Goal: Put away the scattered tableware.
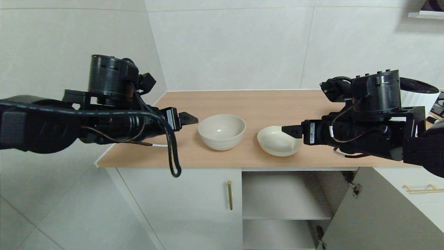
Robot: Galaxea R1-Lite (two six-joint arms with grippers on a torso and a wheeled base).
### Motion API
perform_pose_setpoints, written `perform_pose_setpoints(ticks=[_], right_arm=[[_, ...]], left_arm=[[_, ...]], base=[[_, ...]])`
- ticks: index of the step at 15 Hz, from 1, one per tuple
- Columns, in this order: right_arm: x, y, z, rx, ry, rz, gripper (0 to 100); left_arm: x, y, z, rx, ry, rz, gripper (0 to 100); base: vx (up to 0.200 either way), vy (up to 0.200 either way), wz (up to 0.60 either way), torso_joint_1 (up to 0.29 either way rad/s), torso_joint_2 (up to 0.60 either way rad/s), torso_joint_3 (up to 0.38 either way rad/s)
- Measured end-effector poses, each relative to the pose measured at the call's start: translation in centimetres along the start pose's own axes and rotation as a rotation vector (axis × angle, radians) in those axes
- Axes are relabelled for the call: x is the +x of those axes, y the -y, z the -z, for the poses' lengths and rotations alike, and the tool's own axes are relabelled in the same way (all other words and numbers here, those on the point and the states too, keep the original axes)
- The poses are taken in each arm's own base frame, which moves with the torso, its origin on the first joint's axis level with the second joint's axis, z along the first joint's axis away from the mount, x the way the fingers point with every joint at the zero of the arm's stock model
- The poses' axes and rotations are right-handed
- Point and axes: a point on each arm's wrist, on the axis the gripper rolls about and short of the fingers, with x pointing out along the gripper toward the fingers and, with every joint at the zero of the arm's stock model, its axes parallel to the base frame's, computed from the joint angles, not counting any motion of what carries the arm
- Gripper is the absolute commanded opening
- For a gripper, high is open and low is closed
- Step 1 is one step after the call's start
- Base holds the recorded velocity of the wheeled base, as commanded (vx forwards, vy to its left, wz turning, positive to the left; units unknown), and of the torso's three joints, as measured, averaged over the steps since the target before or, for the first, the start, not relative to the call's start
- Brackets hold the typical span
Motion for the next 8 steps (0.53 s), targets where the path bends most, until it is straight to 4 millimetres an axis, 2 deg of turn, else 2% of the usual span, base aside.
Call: perform_pose_setpoints(ticks=[4, 8], right_arm=[[0.9, 0.5, -0.1, 0.015, 0.013, 0.066, 100], [2.2, 0.8, 0.1, 0.024, 0.006, 0.11, 100]], left_arm=[[3.6, 1.6, 0.5, -0.139, 0.0, -0.059, 100], [6.6, 1.8, 1.4, -0.154, -0.034, -0.111, 100]], base=[[0.0, 0.0, 0.0, 0.0, 0.0, 0.0], [0.0, 0.0, 0.0, 0.0, 0.0, 0.0]])
